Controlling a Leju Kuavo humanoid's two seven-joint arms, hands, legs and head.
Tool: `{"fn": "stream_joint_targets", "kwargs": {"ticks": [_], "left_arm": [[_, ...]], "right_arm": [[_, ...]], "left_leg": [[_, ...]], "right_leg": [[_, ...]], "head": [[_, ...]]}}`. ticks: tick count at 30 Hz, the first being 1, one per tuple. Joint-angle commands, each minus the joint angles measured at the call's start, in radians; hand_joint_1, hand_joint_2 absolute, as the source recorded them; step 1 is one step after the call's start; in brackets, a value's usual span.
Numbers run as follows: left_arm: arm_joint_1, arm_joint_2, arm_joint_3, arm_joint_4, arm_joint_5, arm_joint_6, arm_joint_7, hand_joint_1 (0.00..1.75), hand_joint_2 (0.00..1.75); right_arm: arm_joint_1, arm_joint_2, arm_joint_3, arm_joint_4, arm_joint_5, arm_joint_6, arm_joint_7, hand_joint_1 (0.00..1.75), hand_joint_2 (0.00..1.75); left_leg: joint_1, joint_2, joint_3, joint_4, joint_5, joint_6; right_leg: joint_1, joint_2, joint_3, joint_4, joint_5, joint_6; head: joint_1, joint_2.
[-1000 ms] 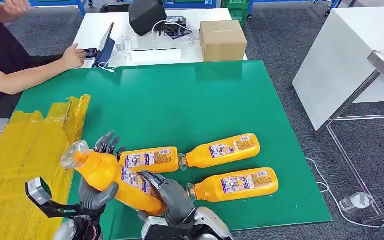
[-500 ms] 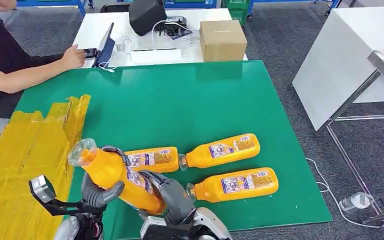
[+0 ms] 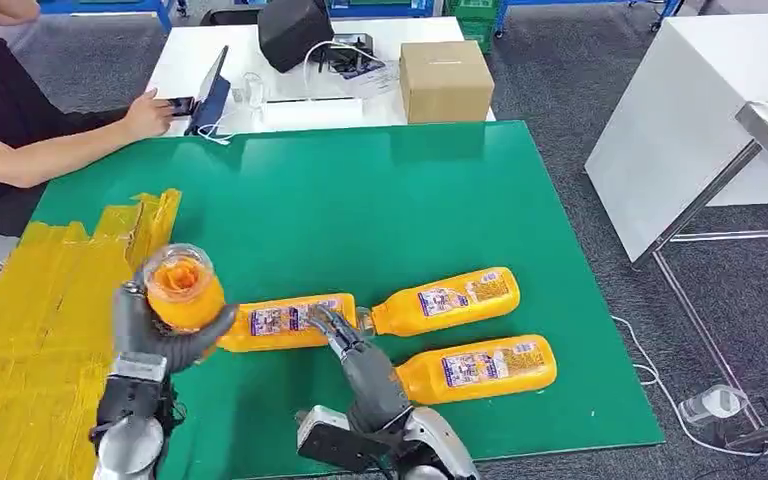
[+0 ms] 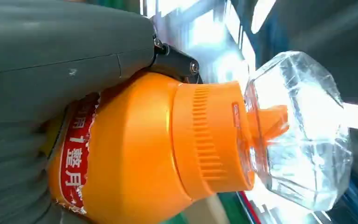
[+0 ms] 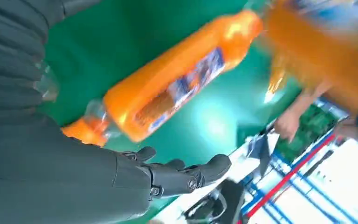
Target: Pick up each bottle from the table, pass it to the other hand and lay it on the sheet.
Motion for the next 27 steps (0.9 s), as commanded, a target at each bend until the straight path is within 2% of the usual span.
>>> {"fn": "stream_joint_targets", "kwargs": {"ticks": [1,6,8,11,12,15,21,23,27], "left_arm": [[-0.221,0.145,0.151,0.39,-0.364,0.31,0.105,1.75,1.75],[-0.253,0.146,0.172,0.456,-0.434,0.31,0.123,1.75,1.75],[-0.284,0.161,0.145,0.543,-0.53,0.31,0.177,1.75,1.75],[-0.395,0.216,0.039,0.805,-0.711,0.31,0.3,1.75,1.75],[-0.399,0.215,0.04,0.809,-0.713,0.31,0.299,1.75,1.75],[-0.487,0.248,-0.049,1.043,-0.79,0.252,0.356,1.75,1.75],[-0.506,0.255,-0.059,1.093,-0.771,0.247,0.341,1.75,1.75],[-0.526,0.268,-0.074,1.126,-0.738,0.133,0.318,1.75,1.75],[-0.563,0.311,-0.049,1.19,-0.578,-0.075,0.152,1.75,1.75]], "right_arm": [[-0.162,-0.117,-0.091,0.12,-0.097,0.092,0.002,0.0,1.75],[-0.205,-0.114,-0.085,0.176,-0.108,0.113,0.012,0.0,1.75],[-0.232,-0.111,-0.068,0.223,-0.115,0.127,0.024,0.0,1.75],[-0.32,-0.098,-0.039,0.348,-0.14,0.16,0.037,0.0,1.75],[-0.328,-0.095,-0.04,0.361,-0.144,0.161,0.034,0.0,1.75],[-0.399,-0.071,0.014,0.418,-0.155,0.187,0.018,0.0,1.75],[-0.418,-0.06,0.029,0.432,-0.164,0.195,0.027,0.0,1.75],[-0.443,-0.054,0.053,0.443,-0.171,0.207,0.031,0.0,1.75],[-0.505,-0.021,0.083,0.502,-0.187,0.227,0.034,0.0,1.75]], "left_leg": [[-0.001,-0.001,0.002,-0.003,0.003,0.0],[0.0,0.0,0.001,-0.001,0.003,0.001],[-0.001,-0.001,0.001,-0.001,0.003,0.0],[-0.001,-0.002,0.001,-0.001,0.003,0.0],[0.0,-0.003,0.001,-0.002,0.005,0.0],[0.0,-0.001,0.0,-0.001,0.005,0.0],[0.0,0.0,-0.001,0.0,0.004,-0.001],[0.0,0.0,-0.001,0.0,0.004,-0.001],[0.0,0.003,-0.004,0.002,0.004,-0.001]], "right_leg": [[0.0,-0.001,0.002,-0.002,0.002,-0.001],[0.0,-0.001,0.002,-0.001,0.002,0.0],[-0.001,-0.002,0.002,0.0,0.001,0.0],[-0.001,-0.003,0.002,0.0,0.001,0.0],[0.0,-0.004,0.002,-0.002,0.003,-0.001],[0.0,-0.002,0.0,0.0,0.003,-0.001],[0.0,-0.001,0.0,0.002,0.001,0.0],[0.0,-0.001,0.0,0.001,0.001,0.0],[0.0,0.002,-0.004,0.003,0.002,0.0]], "head": [[0.0,0.0],[0.0,0.0],[0.0,0.0],[0.0,0.0],[0.001,0.0],[0.0,0.0],[0.0,0.0],[0.0,0.0],[0.001,0.0]]}}
